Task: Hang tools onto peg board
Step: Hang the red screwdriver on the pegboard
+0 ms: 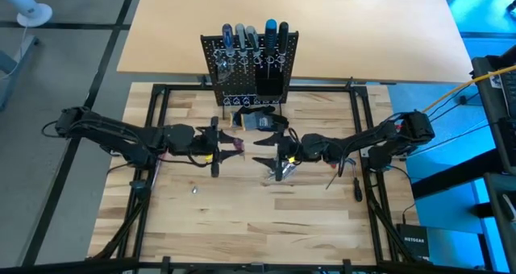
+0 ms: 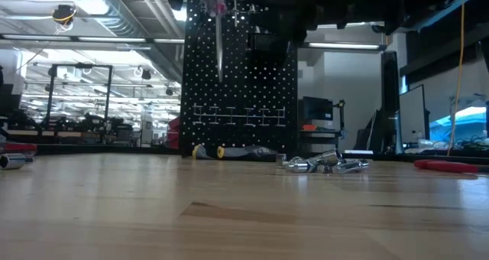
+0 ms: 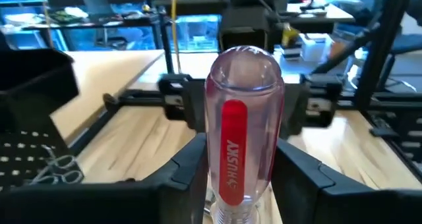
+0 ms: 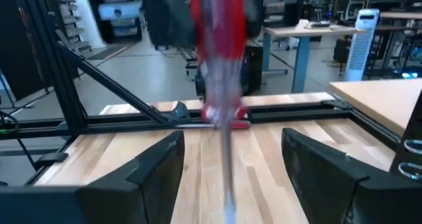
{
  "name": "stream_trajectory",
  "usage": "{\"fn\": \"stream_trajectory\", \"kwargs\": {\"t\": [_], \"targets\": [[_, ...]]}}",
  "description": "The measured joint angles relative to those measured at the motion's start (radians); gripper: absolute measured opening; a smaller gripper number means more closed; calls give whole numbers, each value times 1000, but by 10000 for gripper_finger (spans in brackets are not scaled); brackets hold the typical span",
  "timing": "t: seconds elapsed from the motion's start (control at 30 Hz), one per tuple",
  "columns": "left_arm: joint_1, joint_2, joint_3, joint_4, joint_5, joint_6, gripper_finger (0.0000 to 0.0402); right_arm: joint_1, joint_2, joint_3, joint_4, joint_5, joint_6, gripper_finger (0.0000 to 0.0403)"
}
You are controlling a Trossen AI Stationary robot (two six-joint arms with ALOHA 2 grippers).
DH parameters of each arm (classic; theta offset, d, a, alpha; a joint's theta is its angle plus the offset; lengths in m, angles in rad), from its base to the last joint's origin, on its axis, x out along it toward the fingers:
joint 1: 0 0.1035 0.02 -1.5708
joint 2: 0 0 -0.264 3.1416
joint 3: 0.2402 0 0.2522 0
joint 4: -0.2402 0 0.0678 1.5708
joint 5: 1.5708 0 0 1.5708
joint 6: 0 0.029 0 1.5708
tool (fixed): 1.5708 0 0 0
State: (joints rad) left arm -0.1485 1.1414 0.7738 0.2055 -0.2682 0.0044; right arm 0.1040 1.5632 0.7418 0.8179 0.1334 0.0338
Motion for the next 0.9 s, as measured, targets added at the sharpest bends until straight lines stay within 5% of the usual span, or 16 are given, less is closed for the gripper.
{"fn": "stream_trajectory", "kwargs": {"t": [0.67,0.9], "targets": [[-11,1,-25,71,-4,8,120,2,1,0,-52,-23,-14,253],[18,20,-48,214,106,26,121,1,44,0,-23,-55,-13,250]]}}
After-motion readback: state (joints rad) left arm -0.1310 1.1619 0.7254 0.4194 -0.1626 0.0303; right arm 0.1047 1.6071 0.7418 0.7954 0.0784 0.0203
